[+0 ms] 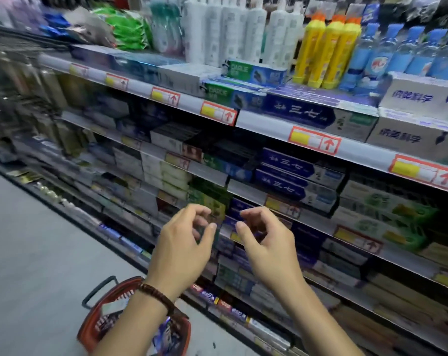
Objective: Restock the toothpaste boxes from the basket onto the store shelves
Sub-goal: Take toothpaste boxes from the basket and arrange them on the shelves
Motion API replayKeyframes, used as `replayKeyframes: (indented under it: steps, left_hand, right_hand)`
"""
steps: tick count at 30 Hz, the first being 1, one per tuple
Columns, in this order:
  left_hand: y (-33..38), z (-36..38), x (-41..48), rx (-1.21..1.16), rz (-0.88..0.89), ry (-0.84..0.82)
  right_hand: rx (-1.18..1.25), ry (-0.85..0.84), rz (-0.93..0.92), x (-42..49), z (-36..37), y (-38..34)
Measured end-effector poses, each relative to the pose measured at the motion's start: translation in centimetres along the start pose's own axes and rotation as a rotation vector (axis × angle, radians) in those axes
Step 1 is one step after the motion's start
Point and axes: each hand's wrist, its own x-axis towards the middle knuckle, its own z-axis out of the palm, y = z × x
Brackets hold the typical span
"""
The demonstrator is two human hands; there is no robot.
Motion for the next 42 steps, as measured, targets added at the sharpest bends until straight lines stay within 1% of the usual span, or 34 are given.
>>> replayKeyframes:
  steps: [5,10,14,18,24,30,37,42]
  left_hand:
    - [-3.6,-1.7,0.2,0.012,-0.115,0.044]
    - [-6.6,-3.1,0.6,0.079,-0.236,0.126]
    - [-8.7,-3.9,0.7,0.196,-0.290,0.173]
    - [-10.8,-3.9,0.3,0.192,-0.396,0.239]
    - [-14.9,-4.6,-1.7,0.190,-0.539,0.257]
    - [-20.6,-6.2,-2.8,0.159,-0.612,0.234]
    - [-28.5,-10.1,-3.9,0.098,-0.659,0.181]
    - [-34.7,-10.9,-5.8,0.086,-0.683,0.108]
  right_hand:
    - [0.010,-0.129,-0.016,2.0,4.2,0.5]
    - [0.046,-0.254,-0.040,4.4,8.2,1.6]
    - [0.103,-0.358,-0.031,5.7,11.1,2.3]
    - [0.135,-0.469,-0.018,6.5,14.6,3.7]
    - [0.136,-0.606,0.032,6.0,19.5,4.7]
    - [0.078,-0.639,0.069,5.0,24.9,5.4]
    - [0.038,-0.591,0.218,2.6,31.8,6.5]
    - [-0.024,-0.582,0.265,1.2,34.8,8.5]
